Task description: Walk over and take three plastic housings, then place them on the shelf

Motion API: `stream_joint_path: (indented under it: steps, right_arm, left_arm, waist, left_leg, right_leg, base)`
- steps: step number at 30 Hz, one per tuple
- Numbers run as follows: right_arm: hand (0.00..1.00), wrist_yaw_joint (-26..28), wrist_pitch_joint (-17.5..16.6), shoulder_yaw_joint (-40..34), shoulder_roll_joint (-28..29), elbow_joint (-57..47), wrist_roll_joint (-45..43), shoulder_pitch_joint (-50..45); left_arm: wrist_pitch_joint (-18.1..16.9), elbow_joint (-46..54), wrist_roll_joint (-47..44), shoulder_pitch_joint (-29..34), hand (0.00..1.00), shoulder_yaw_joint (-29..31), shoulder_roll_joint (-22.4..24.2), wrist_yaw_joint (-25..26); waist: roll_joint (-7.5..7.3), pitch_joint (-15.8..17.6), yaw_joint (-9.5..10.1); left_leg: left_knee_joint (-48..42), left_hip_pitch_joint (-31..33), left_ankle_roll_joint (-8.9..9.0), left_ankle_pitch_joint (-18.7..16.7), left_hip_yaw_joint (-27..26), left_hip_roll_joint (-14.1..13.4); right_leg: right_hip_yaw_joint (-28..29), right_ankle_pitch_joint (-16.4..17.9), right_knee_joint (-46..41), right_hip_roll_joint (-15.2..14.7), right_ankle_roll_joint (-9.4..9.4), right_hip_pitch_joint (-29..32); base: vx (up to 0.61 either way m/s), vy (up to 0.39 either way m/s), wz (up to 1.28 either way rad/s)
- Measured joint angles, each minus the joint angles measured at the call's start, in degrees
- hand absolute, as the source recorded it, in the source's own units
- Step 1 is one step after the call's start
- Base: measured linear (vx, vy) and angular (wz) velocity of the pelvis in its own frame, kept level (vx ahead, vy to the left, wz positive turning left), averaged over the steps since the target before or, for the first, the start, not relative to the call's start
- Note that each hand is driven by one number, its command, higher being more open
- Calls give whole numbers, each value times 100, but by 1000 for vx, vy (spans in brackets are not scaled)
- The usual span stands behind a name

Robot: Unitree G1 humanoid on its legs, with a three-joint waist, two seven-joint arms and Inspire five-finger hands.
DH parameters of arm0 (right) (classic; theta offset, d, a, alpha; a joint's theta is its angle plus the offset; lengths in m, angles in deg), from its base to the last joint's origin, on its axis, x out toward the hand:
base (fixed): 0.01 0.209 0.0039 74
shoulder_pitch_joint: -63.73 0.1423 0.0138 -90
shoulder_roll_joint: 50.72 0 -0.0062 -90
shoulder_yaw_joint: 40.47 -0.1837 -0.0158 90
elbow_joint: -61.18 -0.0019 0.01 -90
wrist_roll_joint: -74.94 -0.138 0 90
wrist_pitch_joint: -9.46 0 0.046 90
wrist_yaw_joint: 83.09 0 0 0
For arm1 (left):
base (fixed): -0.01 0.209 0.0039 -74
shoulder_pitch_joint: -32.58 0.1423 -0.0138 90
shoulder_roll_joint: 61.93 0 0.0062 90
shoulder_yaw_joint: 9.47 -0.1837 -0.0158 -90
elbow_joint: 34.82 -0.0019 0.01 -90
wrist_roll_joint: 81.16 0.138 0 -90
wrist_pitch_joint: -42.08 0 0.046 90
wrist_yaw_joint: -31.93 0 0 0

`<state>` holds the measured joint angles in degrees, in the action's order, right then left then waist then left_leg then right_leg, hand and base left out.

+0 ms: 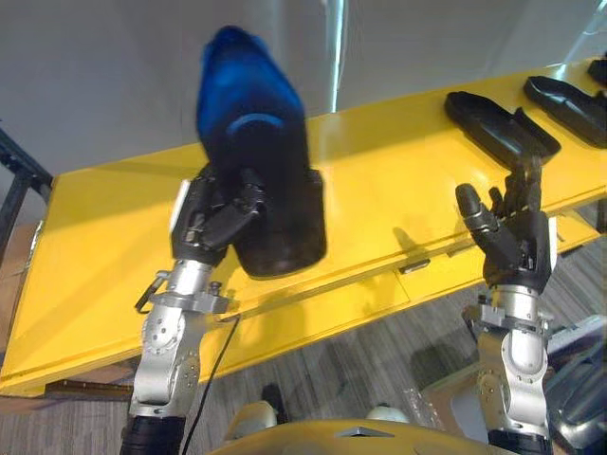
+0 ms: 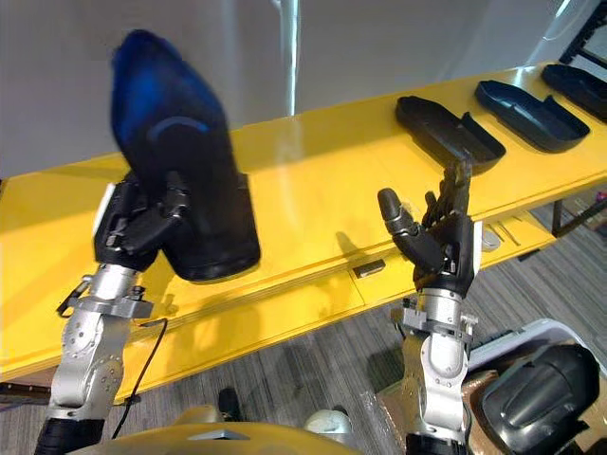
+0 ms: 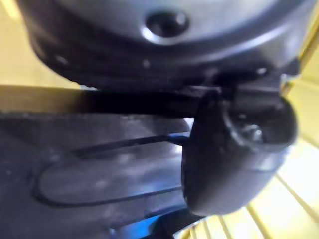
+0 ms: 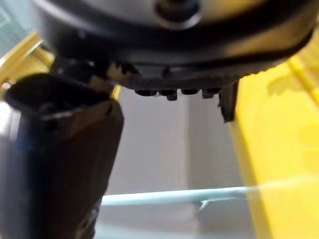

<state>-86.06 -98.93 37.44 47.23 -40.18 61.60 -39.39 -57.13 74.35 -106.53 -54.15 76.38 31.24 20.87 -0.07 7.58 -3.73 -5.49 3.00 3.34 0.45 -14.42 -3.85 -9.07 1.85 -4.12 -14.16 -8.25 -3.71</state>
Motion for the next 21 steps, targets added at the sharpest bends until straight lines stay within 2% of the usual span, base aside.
stream_joint_path:
  steps: [1,3,6,11,16,21]
  right_arm:
    - [100,-17,43,2,0,-50,112,-61]
    - [100,-12,75,35,-5,-105,180,-200]
    - [100,-18,76,14,-8,-266,158,-332]
    - [100,86,78,-16,35,-462,-66,-849]
    - [100,232,117,521,231,-97,-164,-948]
    - [100,634,558,1708,236,869,-96,-1292]
  left_arm:
    - [75,-1,8,-131,0,-117,-43,25]
    - [294,-71,51,-630,0,-549,-182,318]
    - [373,-196,115,-1045,0,-687,-178,695]
    - [502,-866,176,-2167,0,-684,-180,1862]
    - [804,-1454,171,-2779,0,-678,-179,2683]
    - [1279,-2469,124,-3433,0,-675,-186,3414]
  waist:
    - [0,0,-31]
    - [-3,-9,-222]
    - [13,-32,-481]
    - [65,-160,-781]
    - [74,-246,-931]
    - [154,-295,-934]
  left_leg:
    - [37,-20,11,12,-49,-13]
    - [235,-227,67,68,-309,-99]
    - [482,-476,138,117,-576,-143]
    - [1056,-855,231,407,-1009,-287]
    - [1056,-854,278,457,-1053,-392]
    - [1060,-834,278,479,-1048,-395]
  right_leg:
    - [41,-9,22,12,-12,16]
    - [299,-47,30,102,19,69]
    - [528,-48,33,168,18,93]
    - [903,-78,30,429,50,240]
    - [942,-88,22,541,55,277]
    - [940,-87,19,546,56,279]
  base:
    - [-30,-18,-47]
    - [-36,-21,-56]
    - [-26,-14,-54]
    - [-21,-43,-41]
    - [-5,-28,-6]
    - [-7,-1,1]
